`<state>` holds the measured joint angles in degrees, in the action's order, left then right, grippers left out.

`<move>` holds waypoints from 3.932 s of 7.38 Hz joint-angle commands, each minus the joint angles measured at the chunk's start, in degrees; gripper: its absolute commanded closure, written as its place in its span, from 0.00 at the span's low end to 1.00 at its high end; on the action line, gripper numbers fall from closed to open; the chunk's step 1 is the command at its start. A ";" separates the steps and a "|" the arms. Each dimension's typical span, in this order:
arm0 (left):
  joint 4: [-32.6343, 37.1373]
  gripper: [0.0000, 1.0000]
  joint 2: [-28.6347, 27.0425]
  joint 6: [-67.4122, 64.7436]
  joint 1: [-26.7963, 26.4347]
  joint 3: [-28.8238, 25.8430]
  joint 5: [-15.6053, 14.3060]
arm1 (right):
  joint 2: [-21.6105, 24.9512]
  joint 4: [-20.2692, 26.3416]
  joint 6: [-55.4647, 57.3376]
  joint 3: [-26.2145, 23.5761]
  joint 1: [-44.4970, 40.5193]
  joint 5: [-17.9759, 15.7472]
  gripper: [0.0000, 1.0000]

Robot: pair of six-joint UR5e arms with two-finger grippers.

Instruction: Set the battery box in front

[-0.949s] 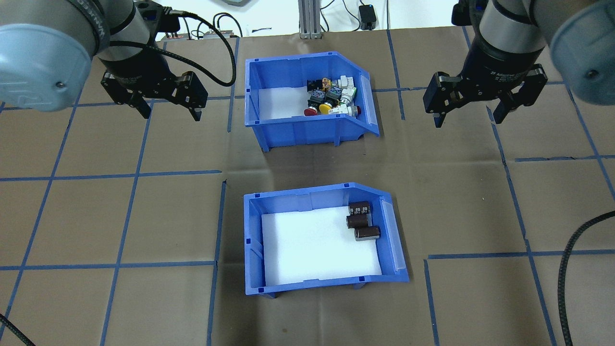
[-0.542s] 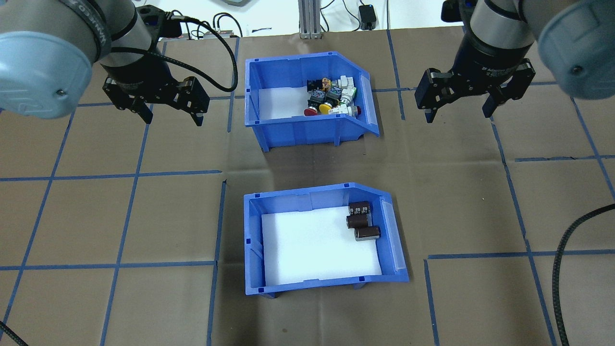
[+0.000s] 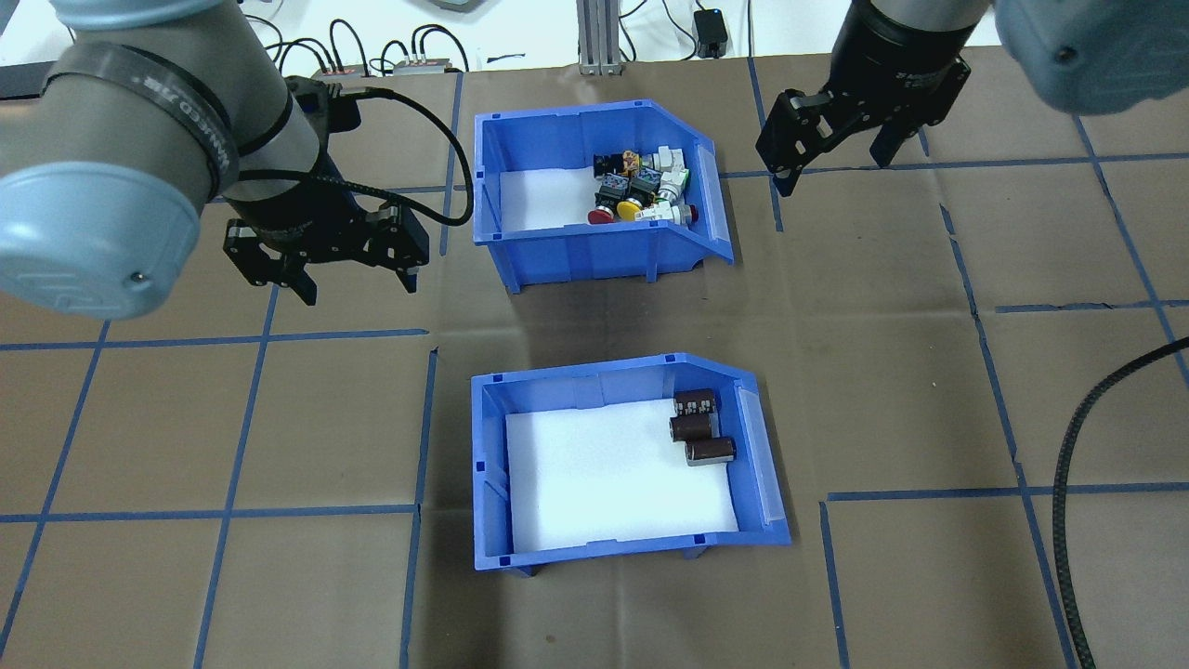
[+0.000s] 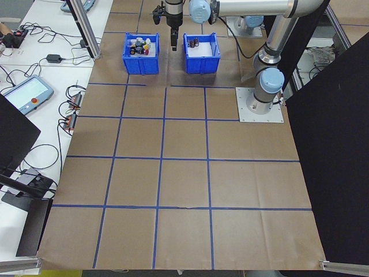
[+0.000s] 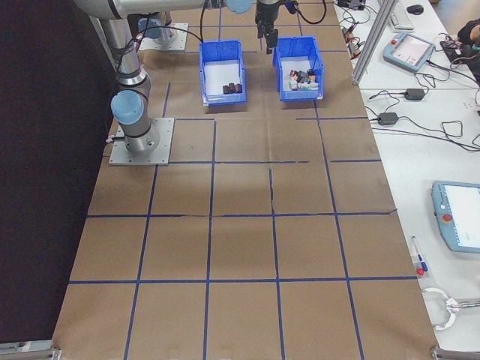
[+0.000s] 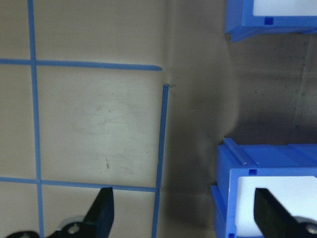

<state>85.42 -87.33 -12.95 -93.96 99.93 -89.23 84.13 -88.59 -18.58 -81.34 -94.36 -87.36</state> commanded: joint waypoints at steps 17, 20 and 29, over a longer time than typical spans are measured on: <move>-31.37 0.02 2.88 -110.96 -32.34 29.71 1.77 | -32.26 -23.20 -51.12 11.56 -20.16 -7.18 0.00; -32.59 0.17 -0.11 -112.99 -32.34 29.71 1.78 | -33.16 -22.32 -51.12 11.64 -20.16 -8.35 0.08; -36.74 1.00 3.12 -109.78 -30.94 28.66 3.12 | -24.12 -17.24 -59.18 11.30 -10.09 -9.67 1.00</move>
<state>47.39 -86.01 -126.52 -125.62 128.87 -83.54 57.38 -107.90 -74.78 -69.63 -108.72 -97.07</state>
